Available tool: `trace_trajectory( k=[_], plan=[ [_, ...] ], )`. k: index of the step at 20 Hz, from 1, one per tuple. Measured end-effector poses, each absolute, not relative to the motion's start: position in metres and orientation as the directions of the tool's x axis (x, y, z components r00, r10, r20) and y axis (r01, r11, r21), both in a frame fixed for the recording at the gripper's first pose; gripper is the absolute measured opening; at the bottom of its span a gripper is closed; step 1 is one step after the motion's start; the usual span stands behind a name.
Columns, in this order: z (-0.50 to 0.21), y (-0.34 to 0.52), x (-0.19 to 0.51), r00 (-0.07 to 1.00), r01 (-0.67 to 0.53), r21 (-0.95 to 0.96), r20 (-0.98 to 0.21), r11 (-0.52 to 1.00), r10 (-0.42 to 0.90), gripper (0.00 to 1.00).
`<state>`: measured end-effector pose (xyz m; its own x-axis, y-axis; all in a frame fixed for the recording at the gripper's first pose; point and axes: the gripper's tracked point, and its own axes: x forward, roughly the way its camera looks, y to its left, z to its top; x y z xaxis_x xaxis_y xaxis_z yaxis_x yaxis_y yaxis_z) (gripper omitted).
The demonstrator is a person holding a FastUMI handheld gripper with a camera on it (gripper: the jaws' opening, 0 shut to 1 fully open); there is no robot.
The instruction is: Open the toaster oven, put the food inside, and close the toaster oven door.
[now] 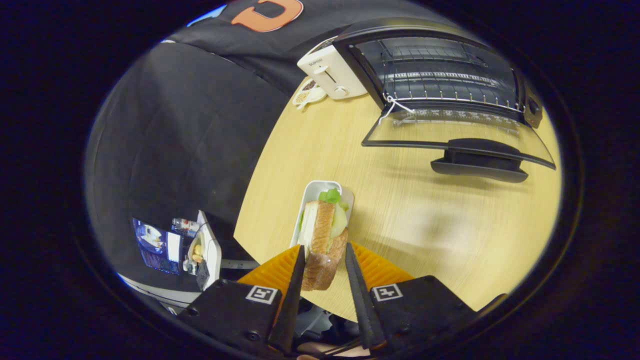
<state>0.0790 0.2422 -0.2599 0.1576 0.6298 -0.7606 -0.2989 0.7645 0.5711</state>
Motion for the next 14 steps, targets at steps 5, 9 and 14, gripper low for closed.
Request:
trace_trajectory(
  k=[5, 9, 14],
  plan=[
    [-0.250, 0.239, 0.081, 0.205, -0.299, 0.560, -0.753, 0.773, 0.625, 0.32],
    [-0.225, 0.239, 0.079, 0.254, -0.283, 0.608, -0.698, 0.741, 0.670, 0.26],
    [-0.156, 0.218, 0.097, 0.389, -0.238, 0.738, -0.523, 0.631, 0.758, 0.23]
  ],
)
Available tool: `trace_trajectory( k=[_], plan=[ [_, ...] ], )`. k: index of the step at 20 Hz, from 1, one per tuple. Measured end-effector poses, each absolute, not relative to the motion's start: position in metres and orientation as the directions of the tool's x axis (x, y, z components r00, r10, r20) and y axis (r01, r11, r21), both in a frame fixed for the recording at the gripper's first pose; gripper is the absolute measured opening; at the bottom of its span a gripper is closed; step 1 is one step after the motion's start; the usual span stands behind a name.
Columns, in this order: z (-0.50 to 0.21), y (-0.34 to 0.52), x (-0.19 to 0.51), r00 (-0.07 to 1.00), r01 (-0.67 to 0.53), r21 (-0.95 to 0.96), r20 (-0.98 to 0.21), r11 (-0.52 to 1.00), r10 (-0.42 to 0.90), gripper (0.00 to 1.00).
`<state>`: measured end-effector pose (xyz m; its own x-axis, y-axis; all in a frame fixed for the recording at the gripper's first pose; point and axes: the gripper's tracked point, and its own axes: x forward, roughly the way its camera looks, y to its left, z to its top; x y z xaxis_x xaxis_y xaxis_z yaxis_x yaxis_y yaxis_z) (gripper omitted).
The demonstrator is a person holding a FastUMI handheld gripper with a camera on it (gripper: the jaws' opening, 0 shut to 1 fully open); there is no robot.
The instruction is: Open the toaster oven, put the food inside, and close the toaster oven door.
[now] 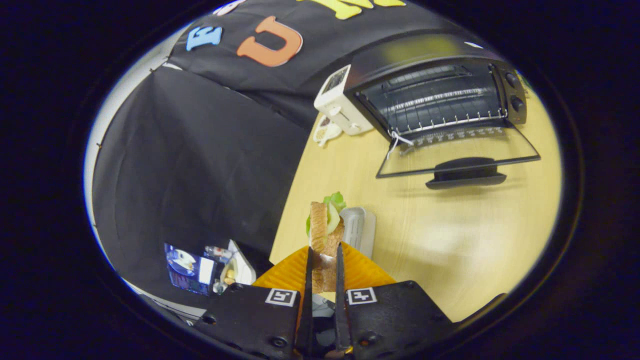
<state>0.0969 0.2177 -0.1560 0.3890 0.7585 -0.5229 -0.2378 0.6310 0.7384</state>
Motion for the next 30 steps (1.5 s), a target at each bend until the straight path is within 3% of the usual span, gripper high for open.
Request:
trace_trajectory(
  k=[5, 8, 13, 21, 26, 30],
  plan=[
    [-0.114, 0.138, 0.158, 0.644, -0.045, 0.840, -0.390, 0.541, 0.659, 0.23],
    [-0.134, 0.106, 0.195, 0.722, 0.094, 0.895, -0.363, 0.436, 0.589, 0.23],
    [-0.183, 0.098, 0.251, 0.792, 0.222, 0.924, -0.356, 0.311, 0.495, 0.23],
    [-0.210, 0.098, 0.321, 0.906, 0.239, 0.940, -0.307, 0.245, 0.293, 0.23],
    [-0.223, 0.104, 0.335, 0.926, 0.230, 0.940, -0.291, 0.253, 0.239, 0.23],
    [-0.222, 0.101, 0.333, 0.925, 0.224, 0.940, -0.288, 0.258, 0.247, 0.36]
  ],
)
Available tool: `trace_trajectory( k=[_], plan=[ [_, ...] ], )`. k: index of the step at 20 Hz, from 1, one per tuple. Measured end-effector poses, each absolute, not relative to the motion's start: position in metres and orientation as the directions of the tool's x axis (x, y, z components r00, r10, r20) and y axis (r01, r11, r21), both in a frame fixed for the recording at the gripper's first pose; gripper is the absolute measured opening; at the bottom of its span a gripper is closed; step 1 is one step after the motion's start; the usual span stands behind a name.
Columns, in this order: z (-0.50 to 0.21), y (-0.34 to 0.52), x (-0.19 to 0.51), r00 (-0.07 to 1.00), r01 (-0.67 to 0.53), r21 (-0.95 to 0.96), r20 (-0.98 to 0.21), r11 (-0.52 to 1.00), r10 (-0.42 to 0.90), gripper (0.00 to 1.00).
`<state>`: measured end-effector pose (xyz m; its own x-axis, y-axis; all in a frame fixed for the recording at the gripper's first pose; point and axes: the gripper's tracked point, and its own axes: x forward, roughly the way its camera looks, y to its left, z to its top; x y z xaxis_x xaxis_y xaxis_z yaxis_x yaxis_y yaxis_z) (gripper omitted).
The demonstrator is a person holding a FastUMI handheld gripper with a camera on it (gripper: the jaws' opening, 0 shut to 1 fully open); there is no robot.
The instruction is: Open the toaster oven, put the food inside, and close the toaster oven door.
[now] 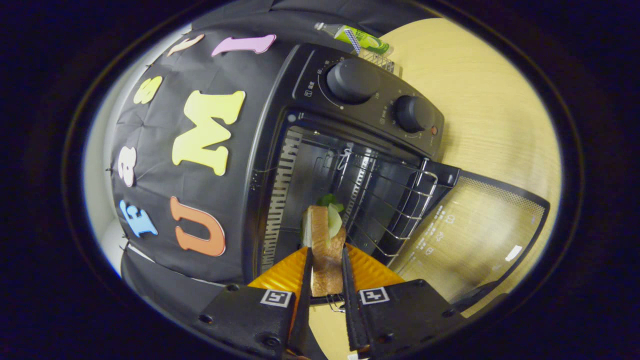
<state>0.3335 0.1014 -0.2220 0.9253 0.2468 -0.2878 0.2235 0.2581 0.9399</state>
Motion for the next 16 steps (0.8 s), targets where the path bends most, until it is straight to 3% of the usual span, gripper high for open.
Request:
trace_trajectory(
  k=[3, 6, 13, 16],
  plan=[
    [-0.217, 0.098, 0.329, 0.918, 0.230, 0.926, -0.308, 0.300, 0.249, 0.58],
    [-0.220, 0.091, 0.322, 0.906, 0.220, 0.857, -0.357, 0.466, 0.229, 0.93],
    [-0.203, 0.074, 0.306, 0.917, 0.119, 0.551, -0.380, 0.826, 0.121, 0.96],
    [-0.197, 0.083, 0.275, 0.916, 0.008, 0.421, -0.368, 0.907, 0.162, 0.96]
  ],
)
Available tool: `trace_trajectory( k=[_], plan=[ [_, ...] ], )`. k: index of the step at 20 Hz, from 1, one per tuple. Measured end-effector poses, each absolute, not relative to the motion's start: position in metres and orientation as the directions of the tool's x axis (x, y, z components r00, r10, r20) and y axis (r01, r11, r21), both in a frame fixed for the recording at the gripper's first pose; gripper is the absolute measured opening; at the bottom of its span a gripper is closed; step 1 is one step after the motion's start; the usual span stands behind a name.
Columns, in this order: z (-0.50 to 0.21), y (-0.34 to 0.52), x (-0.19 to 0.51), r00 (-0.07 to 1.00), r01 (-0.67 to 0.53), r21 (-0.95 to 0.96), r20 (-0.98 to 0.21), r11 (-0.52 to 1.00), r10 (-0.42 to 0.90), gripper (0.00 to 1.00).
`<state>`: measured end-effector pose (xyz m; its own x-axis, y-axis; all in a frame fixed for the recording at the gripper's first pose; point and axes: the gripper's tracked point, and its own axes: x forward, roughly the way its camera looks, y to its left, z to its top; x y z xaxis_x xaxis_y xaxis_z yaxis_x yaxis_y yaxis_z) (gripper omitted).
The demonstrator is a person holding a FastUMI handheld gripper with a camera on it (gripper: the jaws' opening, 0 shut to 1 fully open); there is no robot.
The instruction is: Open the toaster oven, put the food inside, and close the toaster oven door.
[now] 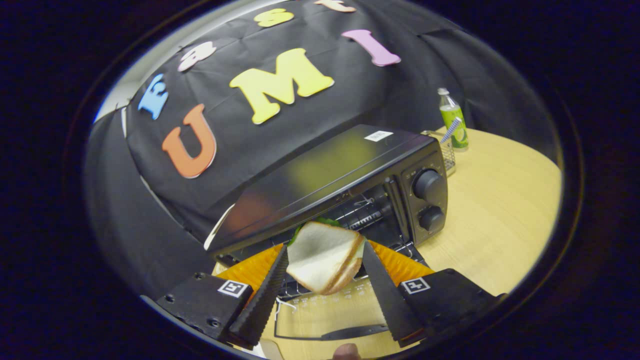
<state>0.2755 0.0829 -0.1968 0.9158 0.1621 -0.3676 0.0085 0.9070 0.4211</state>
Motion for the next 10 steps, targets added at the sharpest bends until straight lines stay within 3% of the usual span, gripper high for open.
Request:
trace_trajectory(
  k=[4, 10],
  plan=[
    [-0.204, 0.092, 0.217, 0.898, -0.100, 0.266, -0.391, 0.959, 0.202, 0.99],
    [-0.224, 0.090, 0.151, 0.912, -0.141, 0.075, -0.379, 0.987, 0.159, 1.00]
  ],
)
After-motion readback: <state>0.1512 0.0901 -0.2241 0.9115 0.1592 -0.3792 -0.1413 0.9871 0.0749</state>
